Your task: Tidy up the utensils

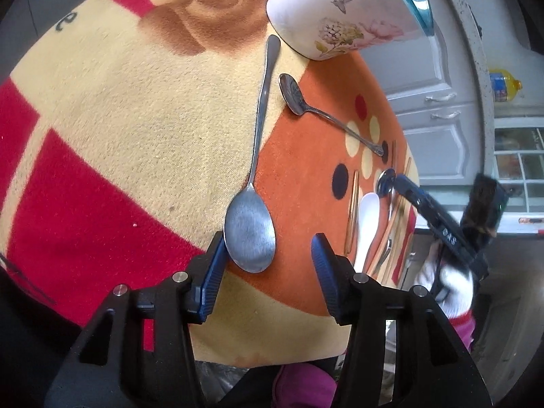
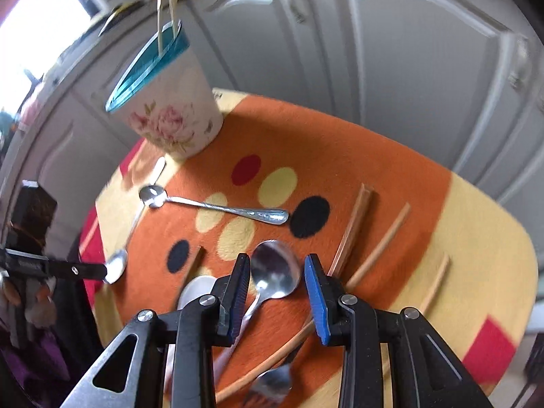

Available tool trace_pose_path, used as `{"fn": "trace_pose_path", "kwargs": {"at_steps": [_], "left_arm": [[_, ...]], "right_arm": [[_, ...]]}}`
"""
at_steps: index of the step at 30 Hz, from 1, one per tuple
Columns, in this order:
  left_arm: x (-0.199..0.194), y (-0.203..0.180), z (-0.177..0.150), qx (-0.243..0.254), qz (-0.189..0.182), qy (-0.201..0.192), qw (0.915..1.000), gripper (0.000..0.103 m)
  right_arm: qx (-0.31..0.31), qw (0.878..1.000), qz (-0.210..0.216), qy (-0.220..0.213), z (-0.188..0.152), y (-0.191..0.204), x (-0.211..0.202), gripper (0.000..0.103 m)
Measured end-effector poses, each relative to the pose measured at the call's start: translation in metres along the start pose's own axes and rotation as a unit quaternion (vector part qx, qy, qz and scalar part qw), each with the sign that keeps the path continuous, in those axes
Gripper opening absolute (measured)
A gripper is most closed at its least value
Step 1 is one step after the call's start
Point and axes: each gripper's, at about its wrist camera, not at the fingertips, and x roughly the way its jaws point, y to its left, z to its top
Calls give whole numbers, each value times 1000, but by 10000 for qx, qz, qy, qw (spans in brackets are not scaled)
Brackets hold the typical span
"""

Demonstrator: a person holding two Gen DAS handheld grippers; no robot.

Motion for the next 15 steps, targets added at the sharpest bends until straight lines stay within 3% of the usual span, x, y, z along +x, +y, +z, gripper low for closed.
{"fn": "trace_pose_path", "kwargs": {"at_steps": [2,4,5,6,8,15], "left_arm": [[2,-3,0,146,132,33,9998,46],[3,-3,1,292,310,95,9990,25],[5,-3,1,409,413,194,9981,14],[6,-1,2,451,417,222,9979,10],[4,1,3,589,439,216,9971,9],[-26,1,5,1290,794,-57,9884,3]], "right_arm": [[-94,9996,188,166,5,-6,9,31],[-95,9985,416,355,7,-12,18,29],[-131,9980,455,412,6,-12,20,21],[-213,9979,455,401,5,-10,20,14],[-229,9977,495,403,2,-9,18,6],[-258,9990,307,181,-11,10,-6,3]]}}
